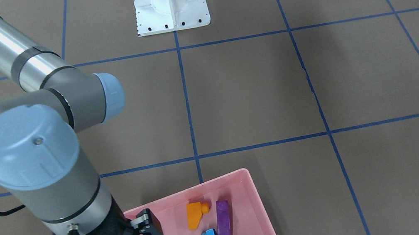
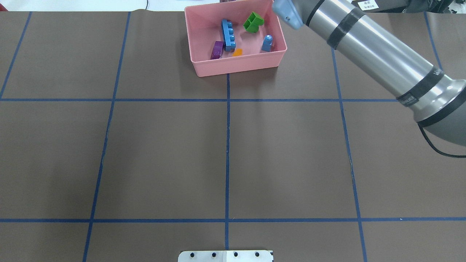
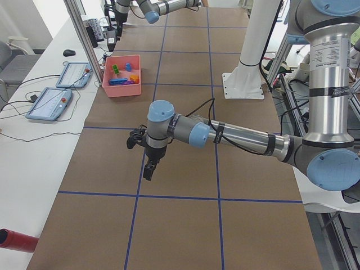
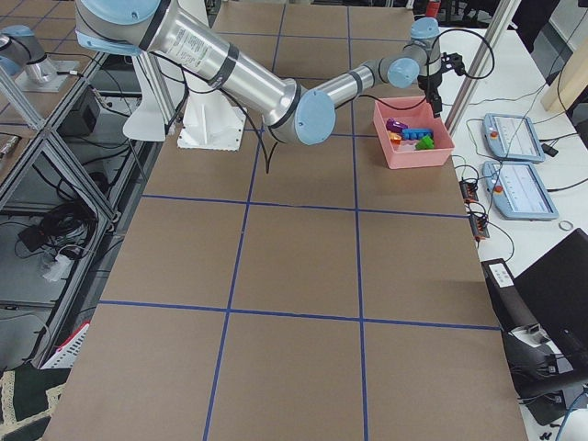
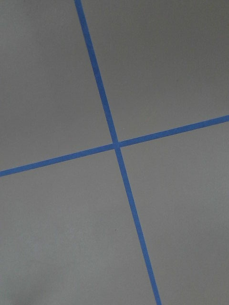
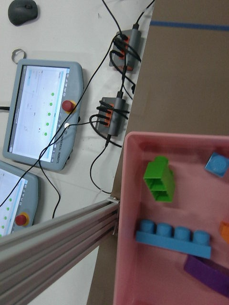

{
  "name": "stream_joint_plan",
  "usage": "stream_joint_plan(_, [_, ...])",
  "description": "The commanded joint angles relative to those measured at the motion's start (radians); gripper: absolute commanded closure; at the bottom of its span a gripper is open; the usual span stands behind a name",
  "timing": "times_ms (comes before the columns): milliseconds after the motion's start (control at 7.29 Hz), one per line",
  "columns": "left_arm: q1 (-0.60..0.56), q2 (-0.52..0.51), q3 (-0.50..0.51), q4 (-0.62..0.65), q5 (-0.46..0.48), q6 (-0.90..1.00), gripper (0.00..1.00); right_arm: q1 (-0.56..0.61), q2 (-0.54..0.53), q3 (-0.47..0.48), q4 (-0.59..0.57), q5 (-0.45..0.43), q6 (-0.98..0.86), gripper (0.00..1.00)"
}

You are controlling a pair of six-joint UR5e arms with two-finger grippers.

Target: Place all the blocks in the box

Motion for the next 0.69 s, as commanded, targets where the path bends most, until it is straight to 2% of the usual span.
stream_joint_plan(0, [-0.015,0.005,0.014,0.012,-0.026,0.000,0.00,0.159,-0.206,0.272,-0.247,0.172,-0.276,0.00])
stream_joint_plan(137, [-0.047,-0.003,0.032,0.025,-0.089,0.000,0.00,0.212,-0.373,0.370,-0.245,0.267,-0.314,0.00])
stream_joint_plan(275, [-0.064,-0.003,0.047,0.035,-0.121,0.037,0.00,0.273,-0.503,0.446,-0.245,0.302,-0.390,0.00])
stream_joint_plan(549, [-0.116,-0.006,0.081,0.125,-0.123,0.239,0.00,0.390,-0.731,0.532,-0.239,0.328,-0.640,0.00])
